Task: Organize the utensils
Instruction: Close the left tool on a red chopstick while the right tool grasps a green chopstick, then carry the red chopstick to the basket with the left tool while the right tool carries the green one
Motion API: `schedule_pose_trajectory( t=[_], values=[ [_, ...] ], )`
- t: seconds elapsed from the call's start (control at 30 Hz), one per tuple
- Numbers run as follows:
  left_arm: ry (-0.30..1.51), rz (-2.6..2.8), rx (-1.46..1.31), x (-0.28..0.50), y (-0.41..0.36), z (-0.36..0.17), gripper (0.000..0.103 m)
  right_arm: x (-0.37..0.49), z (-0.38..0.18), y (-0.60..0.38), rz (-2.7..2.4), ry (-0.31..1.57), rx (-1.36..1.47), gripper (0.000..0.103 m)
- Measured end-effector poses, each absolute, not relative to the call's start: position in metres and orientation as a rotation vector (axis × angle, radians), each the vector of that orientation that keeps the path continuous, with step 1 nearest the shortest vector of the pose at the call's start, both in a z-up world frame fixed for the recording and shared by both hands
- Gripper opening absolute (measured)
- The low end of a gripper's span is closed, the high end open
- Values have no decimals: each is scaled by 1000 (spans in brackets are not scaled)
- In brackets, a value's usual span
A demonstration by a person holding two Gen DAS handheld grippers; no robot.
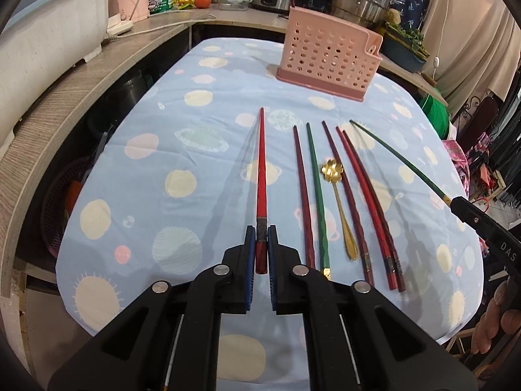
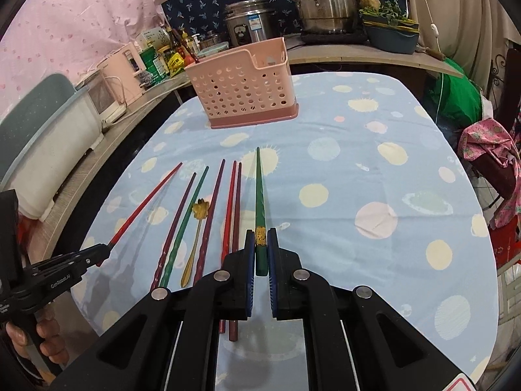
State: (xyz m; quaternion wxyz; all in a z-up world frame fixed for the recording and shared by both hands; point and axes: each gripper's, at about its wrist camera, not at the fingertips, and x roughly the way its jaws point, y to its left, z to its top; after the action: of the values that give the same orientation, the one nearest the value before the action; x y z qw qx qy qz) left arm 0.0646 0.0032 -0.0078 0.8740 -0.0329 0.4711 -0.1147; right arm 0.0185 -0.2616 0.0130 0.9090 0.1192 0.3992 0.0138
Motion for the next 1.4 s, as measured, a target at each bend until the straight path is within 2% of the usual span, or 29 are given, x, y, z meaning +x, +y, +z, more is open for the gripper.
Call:
schedule_pose_trajectory(
  t=[0.93, 1.4],
  values=[
    [678, -201, -107, 154, -3, 124, 7, 93, 118, -302, 23, 568, 303, 7],
    [459, -271, -130, 199, -33, 230, 7, 146, 194, -307, 71, 389, 318, 7]
  ],
)
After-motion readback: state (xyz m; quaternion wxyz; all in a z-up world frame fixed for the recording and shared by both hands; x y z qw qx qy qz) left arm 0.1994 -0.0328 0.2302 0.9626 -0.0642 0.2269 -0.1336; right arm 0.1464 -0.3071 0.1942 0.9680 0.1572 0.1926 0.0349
